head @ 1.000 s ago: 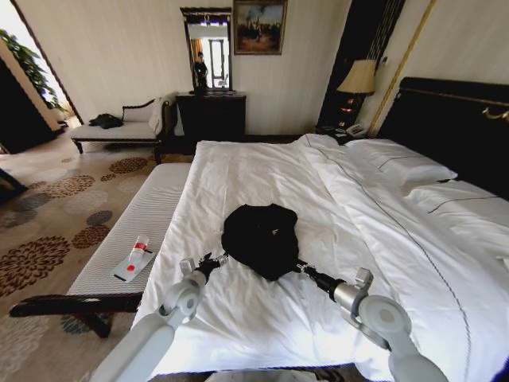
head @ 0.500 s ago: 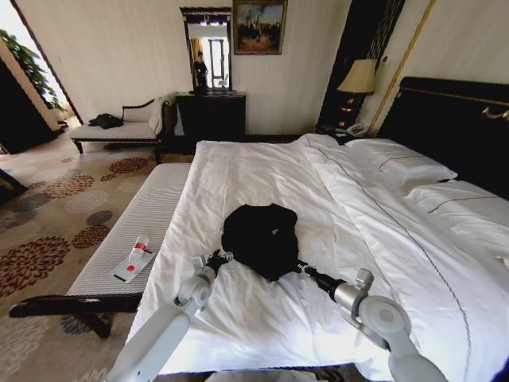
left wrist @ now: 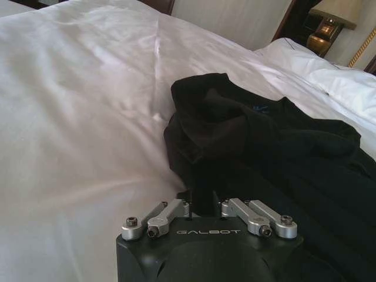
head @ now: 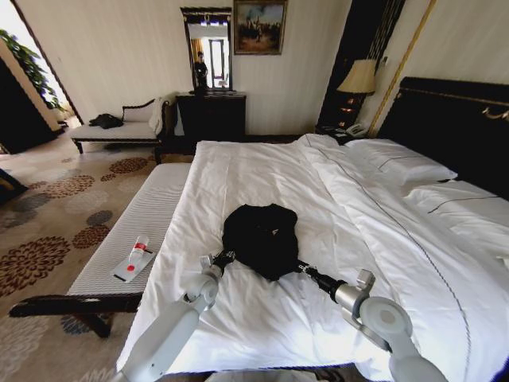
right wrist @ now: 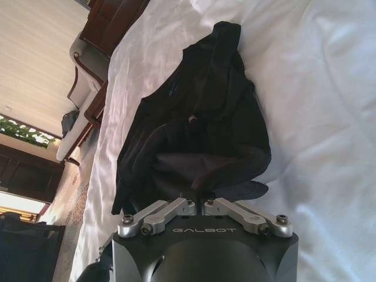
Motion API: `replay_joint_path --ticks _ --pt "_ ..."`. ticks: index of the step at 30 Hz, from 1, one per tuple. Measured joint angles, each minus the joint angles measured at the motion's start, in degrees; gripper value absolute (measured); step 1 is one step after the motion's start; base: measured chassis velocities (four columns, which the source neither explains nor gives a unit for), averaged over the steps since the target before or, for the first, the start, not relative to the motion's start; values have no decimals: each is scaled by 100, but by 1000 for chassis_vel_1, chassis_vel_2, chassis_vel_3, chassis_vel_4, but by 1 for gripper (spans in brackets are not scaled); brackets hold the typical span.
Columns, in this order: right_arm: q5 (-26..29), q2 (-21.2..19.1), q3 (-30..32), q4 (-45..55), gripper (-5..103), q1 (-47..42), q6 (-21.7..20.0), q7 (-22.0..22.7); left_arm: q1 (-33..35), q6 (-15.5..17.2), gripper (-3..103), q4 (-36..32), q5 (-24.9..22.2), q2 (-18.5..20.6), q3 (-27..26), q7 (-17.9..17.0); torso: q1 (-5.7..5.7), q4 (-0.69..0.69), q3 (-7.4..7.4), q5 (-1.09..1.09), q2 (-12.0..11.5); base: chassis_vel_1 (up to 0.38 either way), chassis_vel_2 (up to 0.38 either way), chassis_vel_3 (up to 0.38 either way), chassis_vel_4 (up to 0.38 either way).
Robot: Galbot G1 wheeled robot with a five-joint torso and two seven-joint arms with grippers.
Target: Fold the clothes on the bed.
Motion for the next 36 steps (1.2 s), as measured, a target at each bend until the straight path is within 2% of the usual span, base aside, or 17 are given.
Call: replay_joint_path --ticks 1,2,3,4,6,15,19,25,28,29,32,36 --pt "-3 9 -2 9 1 -8 0 0 42 -4 16 -29 7 18 -14 0 0 1 0 0 0 0 0 0 0" --pt "-4 18 -6 18 1 -16 0 0 81 -9 16 -50 16 27 -36 0 0 1 0 0 0 0 0 0 0" --pt "-5 25 -8 21 1 -22 0 0 123 -17 10 -67 31 31 -62 0 0 1 0 -1 0 0 0 0 0" --pt "-5 25 -8 21 1 -22 0 0 123 -17 10 -67 31 31 -62 0 0 1 0 -1 0 0 0 0 0" --pt "-5 31 -6 26 1 -31 0 0 181 -28 2 -77 80 31 -105 2 0 0 0 0 0 0 0 0 0" --pt "-2 40 30 133 1 -100 1 7 224 -57 0 -113 182 -65 -179 -1 -1 1 0 0 0 0 0 0 0" --pt "-13 58 41 151 1 -131 3 11 331 -64 0 -327 291 -26 -181 -40 0 -1 0 -1 0 0 0 0 0" --pt "-22 119 38 242 1 -194 8 41 1027 6 0 -1403 922 464 -485 -42 -1 0 0 -1 0 0 0 0 0" --pt "-81 173 -32 304 1 -249 7 48 1586 108 0 -2050 970 743 -788 -55 -1 0 0 -1 0 0 0 0 0" --pt "-81 173 -32 304 1 -249 7 48 1586 108 0 -2050 970 743 -788 -55 -1 0 0 -1 0 0 0 0 0" --pt "-119 154 -52 308 1 -295 3 46 2273 141 0 -2620 1097 1025 -1039 -48 -1 2 0 -1 0 0 0 0 0" --pt "-119 100 -24 325 1 -330 -5 45 2917 153 0 -3181 1246 1137 -1310 -41 -1 1 0 0 0 0 0 0 0"
